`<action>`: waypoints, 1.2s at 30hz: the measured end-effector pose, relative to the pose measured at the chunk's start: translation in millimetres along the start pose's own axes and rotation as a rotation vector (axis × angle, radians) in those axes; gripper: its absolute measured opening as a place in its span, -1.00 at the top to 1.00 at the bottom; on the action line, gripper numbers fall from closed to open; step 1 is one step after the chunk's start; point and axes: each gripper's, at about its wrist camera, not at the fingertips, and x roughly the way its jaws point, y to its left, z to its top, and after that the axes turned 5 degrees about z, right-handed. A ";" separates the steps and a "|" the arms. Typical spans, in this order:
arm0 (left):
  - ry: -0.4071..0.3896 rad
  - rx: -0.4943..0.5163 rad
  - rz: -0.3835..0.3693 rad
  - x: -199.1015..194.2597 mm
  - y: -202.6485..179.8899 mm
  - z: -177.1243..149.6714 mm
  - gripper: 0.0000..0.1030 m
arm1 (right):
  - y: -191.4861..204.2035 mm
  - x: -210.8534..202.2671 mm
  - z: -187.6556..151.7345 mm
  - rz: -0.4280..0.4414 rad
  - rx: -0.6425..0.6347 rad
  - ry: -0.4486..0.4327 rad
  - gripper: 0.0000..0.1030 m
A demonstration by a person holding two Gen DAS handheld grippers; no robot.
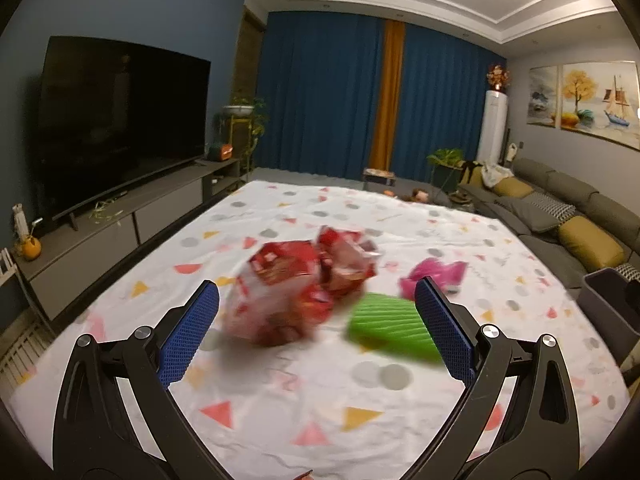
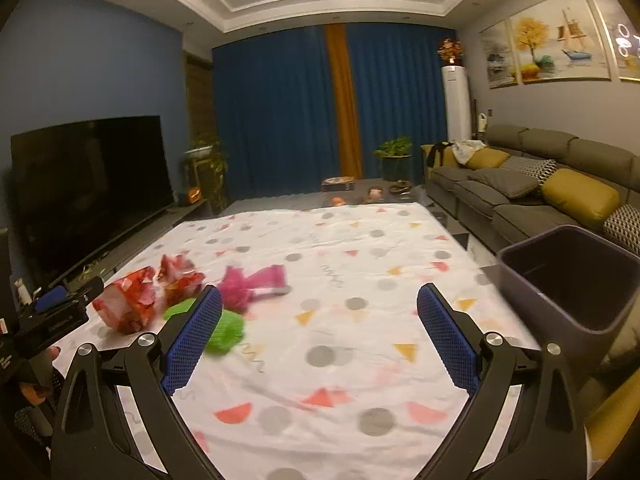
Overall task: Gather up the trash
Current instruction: 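Move both tools back toward the remaining bags and green net, then grasp the red snack bag with the left tool while the right tool grasps the green foam net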
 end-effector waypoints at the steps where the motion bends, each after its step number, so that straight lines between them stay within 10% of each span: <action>1: 0.009 -0.001 0.003 4.4 6.1 0.4 -0.88 | 4.2 2.0 -0.8 0.006 -0.007 0.004 -0.79; 14: 0.143 0.012 -0.026 63.2 22.6 -0.2 -0.33 | 53.4 40.6 -4.3 0.072 -0.056 0.058 -0.72; 22: 0.229 0.025 -0.067 89.2 19.2 -5.7 0.75 | 68.7 71.0 -10.9 0.097 -0.076 0.137 -0.72; 36: 0.160 -0.076 -0.155 57.2 34.1 -0.1 0.95 | 85.8 135.5 -23.0 0.085 -0.114 0.284 -0.72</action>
